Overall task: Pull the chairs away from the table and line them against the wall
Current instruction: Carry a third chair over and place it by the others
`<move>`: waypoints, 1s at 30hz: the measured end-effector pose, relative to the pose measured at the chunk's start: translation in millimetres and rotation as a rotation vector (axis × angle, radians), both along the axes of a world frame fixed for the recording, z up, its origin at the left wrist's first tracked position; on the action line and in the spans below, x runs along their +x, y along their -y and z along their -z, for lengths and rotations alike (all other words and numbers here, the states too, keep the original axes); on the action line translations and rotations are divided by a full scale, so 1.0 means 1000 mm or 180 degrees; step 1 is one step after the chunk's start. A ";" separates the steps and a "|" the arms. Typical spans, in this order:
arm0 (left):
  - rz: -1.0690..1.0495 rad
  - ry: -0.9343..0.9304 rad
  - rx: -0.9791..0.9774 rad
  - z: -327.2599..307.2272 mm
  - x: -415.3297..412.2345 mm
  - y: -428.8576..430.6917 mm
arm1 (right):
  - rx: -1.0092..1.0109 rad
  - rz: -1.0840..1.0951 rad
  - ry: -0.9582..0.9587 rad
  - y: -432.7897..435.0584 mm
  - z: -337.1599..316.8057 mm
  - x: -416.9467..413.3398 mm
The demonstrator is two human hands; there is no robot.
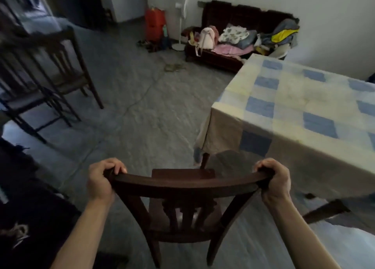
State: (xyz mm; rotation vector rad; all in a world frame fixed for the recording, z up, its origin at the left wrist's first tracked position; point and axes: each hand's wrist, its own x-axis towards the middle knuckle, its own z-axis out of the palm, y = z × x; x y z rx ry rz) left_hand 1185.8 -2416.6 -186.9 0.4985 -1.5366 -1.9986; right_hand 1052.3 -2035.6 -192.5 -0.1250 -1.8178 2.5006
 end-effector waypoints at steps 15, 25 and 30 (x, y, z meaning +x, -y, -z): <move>-0.0707 -0.0358 -0.0033 -0.061 -0.101 0.229 | -0.0215 -0.0723 -0.0193 0.282 -0.058 -0.189; -0.1261 -0.0302 -0.0050 -0.067 -0.297 0.375 | -0.0356 -0.1105 0.0011 0.467 -0.069 -0.424; -0.1406 -0.0276 -0.0066 -0.077 -0.407 0.457 | -0.0315 -0.1265 0.0046 0.556 -0.089 -0.543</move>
